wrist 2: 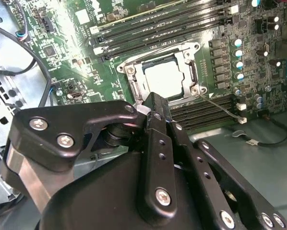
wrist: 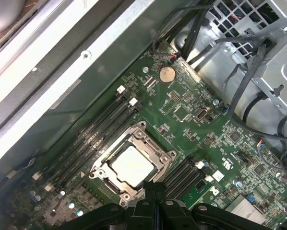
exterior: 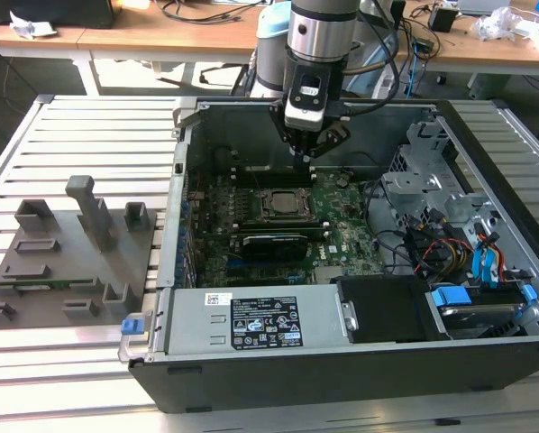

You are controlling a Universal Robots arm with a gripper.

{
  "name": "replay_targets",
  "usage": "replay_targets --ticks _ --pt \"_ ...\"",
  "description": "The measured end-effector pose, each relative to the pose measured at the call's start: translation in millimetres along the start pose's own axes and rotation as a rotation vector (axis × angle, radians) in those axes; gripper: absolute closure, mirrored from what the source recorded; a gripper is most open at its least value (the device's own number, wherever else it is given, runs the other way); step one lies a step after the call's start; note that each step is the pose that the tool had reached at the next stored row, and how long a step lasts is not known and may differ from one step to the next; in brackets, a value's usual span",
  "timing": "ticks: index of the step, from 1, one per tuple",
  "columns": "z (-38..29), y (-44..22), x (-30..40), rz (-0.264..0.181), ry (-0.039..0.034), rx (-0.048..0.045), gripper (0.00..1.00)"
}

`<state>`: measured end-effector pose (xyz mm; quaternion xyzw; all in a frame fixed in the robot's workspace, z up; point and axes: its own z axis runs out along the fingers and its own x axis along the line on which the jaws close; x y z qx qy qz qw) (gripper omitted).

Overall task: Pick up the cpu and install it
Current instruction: 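Install the first cpu locking lever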

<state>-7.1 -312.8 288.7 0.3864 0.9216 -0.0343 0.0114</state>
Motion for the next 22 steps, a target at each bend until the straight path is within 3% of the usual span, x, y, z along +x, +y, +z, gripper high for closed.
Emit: replay_targets --ticks 22 --pt "0.0 0.0 0.0 -0.153 -0.0084 -0.0073 0.89"
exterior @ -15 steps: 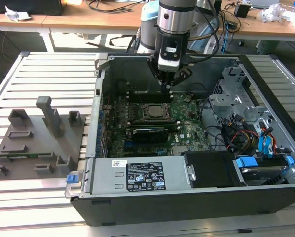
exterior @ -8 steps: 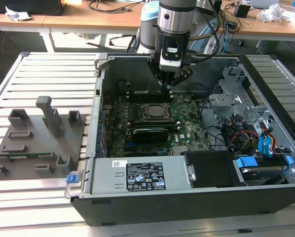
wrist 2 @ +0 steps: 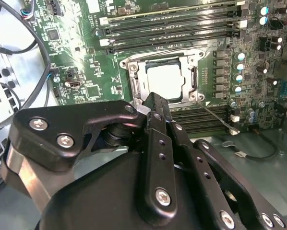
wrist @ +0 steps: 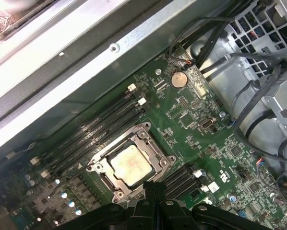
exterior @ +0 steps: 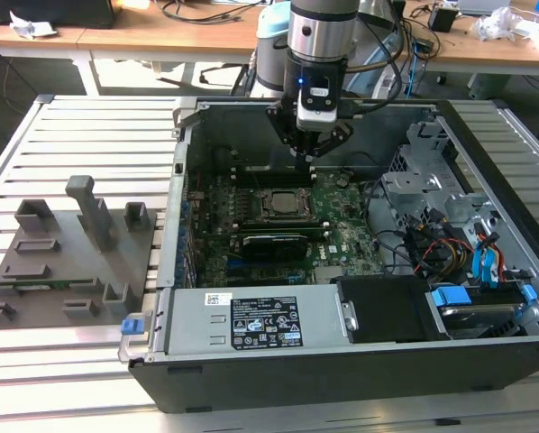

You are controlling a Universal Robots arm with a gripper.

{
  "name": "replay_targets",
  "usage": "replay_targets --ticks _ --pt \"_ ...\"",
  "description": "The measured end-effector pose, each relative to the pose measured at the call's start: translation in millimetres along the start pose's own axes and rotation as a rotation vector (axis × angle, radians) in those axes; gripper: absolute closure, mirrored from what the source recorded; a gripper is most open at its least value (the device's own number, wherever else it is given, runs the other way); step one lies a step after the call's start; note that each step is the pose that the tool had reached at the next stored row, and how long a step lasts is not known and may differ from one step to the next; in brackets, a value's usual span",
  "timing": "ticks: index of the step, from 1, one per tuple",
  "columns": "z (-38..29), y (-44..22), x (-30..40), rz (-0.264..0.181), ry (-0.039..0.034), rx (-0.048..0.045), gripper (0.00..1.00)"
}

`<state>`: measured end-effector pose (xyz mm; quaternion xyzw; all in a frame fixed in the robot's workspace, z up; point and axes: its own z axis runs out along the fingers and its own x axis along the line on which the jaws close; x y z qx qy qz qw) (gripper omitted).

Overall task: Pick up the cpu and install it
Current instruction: 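Install the first cpu locking lever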

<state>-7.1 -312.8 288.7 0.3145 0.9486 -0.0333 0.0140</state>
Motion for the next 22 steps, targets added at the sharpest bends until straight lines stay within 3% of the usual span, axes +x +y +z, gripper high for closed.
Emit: replay_targets --ticks 22 --pt "0.0 0.0 0.0 -0.156 -0.0085 -0.0075 0.89"
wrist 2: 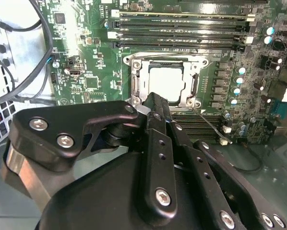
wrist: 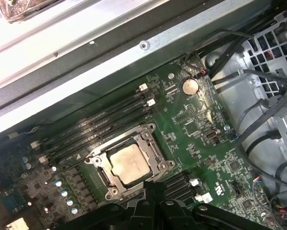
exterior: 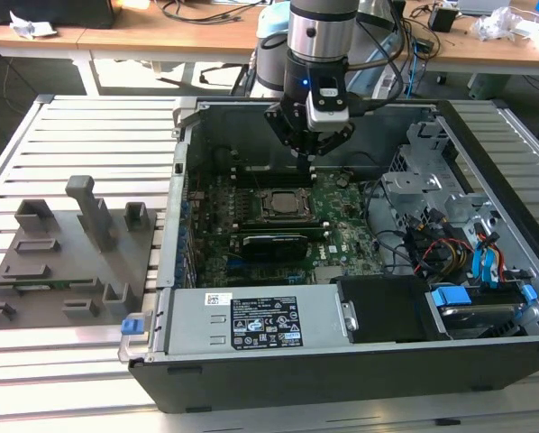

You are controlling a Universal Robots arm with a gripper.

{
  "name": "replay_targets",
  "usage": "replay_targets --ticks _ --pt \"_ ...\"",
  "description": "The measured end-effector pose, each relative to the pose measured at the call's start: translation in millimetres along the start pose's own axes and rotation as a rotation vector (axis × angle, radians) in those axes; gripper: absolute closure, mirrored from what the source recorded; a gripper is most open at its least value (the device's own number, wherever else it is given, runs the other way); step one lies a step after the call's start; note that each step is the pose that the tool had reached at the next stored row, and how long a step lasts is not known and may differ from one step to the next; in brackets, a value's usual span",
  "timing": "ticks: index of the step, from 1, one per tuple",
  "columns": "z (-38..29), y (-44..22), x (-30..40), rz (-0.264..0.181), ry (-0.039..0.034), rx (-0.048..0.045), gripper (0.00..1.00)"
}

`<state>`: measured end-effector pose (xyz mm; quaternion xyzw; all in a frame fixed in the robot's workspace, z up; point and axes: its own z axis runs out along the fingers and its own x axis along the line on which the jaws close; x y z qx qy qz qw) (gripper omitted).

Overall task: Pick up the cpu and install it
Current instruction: 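Install the first cpu locking lever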

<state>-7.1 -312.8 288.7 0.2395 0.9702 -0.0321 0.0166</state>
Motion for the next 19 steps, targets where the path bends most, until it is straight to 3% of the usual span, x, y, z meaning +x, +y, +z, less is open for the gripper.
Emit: replay_targets --ticks 19 --pt "0.0 0.0 0.0 -0.168 -0.0091 -0.0080 0.89"
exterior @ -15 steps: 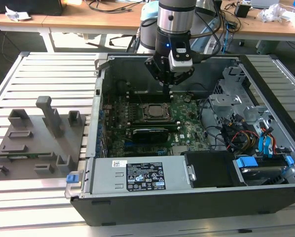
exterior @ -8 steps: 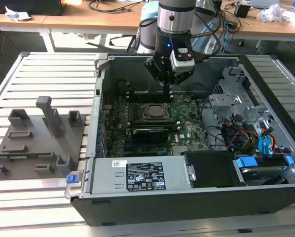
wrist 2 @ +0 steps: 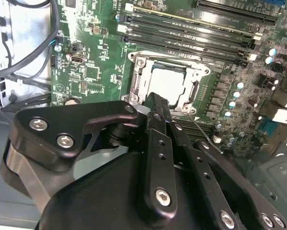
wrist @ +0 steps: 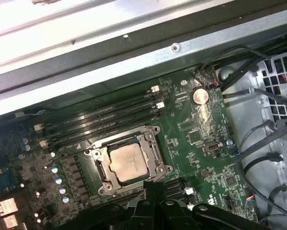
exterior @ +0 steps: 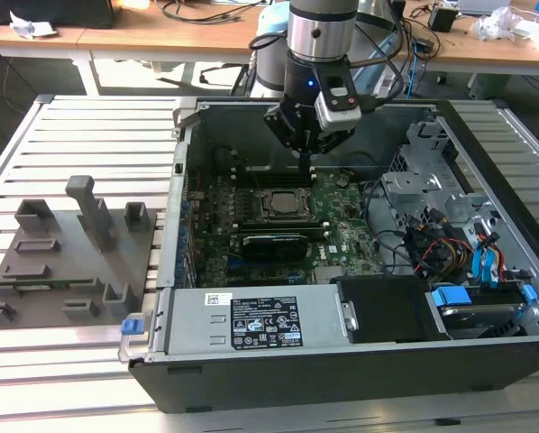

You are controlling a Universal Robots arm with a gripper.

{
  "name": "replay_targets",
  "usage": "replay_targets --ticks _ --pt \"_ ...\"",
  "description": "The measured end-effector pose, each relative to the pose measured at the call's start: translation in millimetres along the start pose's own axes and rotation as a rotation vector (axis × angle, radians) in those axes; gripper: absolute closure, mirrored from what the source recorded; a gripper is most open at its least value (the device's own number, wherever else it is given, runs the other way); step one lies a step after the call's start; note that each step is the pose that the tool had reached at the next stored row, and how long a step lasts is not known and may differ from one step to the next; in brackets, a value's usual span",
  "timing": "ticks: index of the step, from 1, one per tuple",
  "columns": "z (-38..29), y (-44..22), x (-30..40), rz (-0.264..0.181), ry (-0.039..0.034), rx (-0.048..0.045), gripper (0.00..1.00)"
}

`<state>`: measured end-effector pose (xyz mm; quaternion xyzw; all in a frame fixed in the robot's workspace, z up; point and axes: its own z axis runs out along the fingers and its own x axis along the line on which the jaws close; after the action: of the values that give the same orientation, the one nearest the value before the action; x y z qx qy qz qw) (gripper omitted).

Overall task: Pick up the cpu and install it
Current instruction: 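Install the first cpu locking lever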

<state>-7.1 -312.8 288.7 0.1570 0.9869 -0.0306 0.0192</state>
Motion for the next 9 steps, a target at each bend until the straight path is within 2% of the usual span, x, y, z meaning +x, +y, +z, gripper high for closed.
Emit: replay_targets --ticks 9 --pt "0.0 0.0 0.0 -0.061 -0.0033 -0.0028 0.89"
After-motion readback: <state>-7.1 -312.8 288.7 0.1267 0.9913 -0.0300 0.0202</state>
